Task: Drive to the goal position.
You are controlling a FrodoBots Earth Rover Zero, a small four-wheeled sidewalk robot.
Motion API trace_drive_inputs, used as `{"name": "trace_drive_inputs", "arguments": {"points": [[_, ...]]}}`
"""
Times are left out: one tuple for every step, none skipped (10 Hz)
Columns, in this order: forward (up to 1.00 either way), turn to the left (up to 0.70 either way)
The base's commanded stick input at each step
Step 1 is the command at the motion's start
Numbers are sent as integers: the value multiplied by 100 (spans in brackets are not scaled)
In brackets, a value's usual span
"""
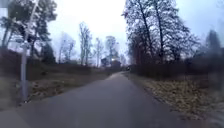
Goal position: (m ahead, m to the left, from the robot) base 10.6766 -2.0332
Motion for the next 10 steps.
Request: {"name": "trace_drive_inputs", "arguments": {"points": [[70, 0], [70, 0], [70, 0], [70, 0], [70, 2], [70, 9], [70, 13], [70, 14], [70, 14], [70, 14]]}}
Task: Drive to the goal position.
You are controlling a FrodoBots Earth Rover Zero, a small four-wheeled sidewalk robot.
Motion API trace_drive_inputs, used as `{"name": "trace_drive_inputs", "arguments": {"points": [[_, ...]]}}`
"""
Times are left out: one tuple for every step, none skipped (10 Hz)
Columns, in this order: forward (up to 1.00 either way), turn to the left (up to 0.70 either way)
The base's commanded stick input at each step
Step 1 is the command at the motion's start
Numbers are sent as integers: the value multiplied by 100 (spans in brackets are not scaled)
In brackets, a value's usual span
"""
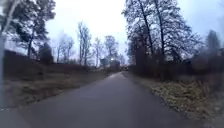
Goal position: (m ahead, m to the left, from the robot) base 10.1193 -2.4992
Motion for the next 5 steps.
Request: {"name": "trace_drive_inputs", "arguments": {"points": [[70, 14], [70, 12], [70, 9], [70, 6], [70, 0]]}}
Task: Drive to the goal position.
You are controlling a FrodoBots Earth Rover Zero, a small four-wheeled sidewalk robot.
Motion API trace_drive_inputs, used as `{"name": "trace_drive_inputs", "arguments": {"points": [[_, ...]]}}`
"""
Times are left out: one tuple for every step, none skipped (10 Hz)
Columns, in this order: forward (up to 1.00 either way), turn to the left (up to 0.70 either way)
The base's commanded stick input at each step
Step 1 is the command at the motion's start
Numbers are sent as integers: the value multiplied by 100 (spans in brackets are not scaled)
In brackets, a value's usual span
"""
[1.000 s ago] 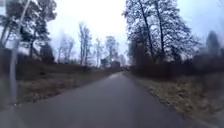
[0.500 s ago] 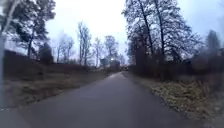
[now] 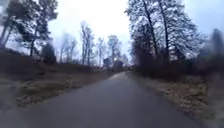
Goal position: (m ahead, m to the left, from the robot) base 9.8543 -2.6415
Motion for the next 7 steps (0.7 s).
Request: {"name": "trace_drive_inputs", "arguments": {"points": [[70, 0], [70, 0], [70, 0], [70, 0], [70, 0], [70, 0], [70, 0]]}}
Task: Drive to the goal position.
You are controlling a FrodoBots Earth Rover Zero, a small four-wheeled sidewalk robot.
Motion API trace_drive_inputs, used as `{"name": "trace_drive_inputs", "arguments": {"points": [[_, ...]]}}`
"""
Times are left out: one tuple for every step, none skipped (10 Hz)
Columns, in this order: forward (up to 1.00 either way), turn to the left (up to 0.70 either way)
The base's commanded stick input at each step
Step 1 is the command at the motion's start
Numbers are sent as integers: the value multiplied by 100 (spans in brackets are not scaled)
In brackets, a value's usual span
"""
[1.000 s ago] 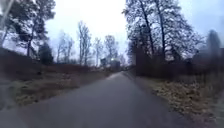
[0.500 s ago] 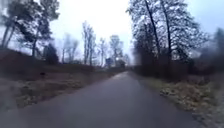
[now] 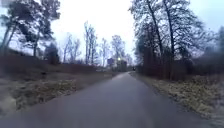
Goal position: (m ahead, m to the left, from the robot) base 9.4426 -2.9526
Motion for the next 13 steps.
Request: {"name": "trace_drive_inputs", "arguments": {"points": [[70, 0], [70, 0], [70, 0], [70, 0], [70, 0], [70, 0], [70, 0], [70, 0], [70, 0], [70, 0], [70, 0], [70, 0], [70, 0]]}}
